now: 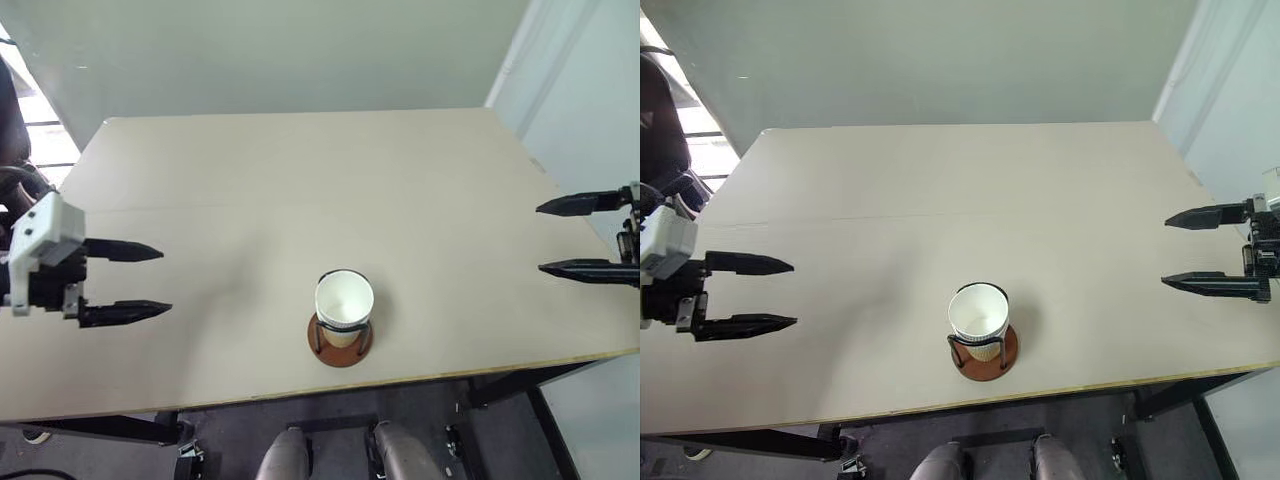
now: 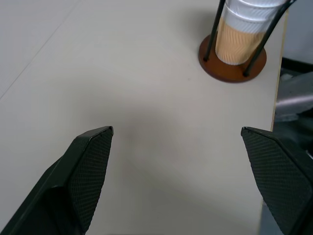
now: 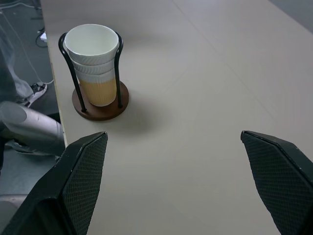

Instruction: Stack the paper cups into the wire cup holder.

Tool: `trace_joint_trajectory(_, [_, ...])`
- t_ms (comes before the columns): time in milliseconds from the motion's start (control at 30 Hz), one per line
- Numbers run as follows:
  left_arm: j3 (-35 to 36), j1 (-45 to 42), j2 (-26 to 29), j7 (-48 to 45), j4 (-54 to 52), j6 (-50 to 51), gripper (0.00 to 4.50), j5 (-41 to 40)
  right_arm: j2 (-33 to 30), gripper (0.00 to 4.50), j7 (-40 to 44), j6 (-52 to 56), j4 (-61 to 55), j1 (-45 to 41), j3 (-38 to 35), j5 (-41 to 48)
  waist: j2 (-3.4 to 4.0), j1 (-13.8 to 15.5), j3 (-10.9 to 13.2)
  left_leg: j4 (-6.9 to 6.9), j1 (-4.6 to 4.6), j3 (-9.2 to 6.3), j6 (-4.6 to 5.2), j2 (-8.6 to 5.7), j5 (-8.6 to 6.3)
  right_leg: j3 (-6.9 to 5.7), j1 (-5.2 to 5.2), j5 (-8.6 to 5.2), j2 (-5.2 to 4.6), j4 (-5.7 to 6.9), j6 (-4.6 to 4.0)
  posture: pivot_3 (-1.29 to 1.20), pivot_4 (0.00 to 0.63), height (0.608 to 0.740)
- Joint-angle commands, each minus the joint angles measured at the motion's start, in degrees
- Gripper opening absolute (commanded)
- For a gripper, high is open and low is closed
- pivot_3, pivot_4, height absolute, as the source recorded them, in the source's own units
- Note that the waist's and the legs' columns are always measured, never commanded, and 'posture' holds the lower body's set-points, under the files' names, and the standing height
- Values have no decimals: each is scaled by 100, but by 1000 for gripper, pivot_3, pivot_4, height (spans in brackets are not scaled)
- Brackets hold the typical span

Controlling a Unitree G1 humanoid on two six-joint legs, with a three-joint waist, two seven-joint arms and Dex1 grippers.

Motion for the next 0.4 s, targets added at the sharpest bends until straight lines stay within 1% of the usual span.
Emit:
trace_joint_trajectory(33, [539,158,-89,-132,-325,145,4488,75,15,4457,204,-185,128,-305,199,-145,-1,-1,-1,0,3,-6,0,0,0,-2,2,0,1,6,-1,0,150,740])
trace_joint_trajectory(200, [765,311,-202,-149,-523,269,4488,175,122,4457,310,-260,342,-608,430,-273,2,-13,0,-1,15,-12,0,3,0,-2,3,4,6,15,-11,0,150,740])
trace_joint_trajectory(400, [806,329,-286,-133,-640,344,4488,242,166,4457,313,-288,430,-717,532,-304,3,-16,1,-4,16,-14,-2,5,-2,-3,2,-3,6,13,-22,0,150,740])
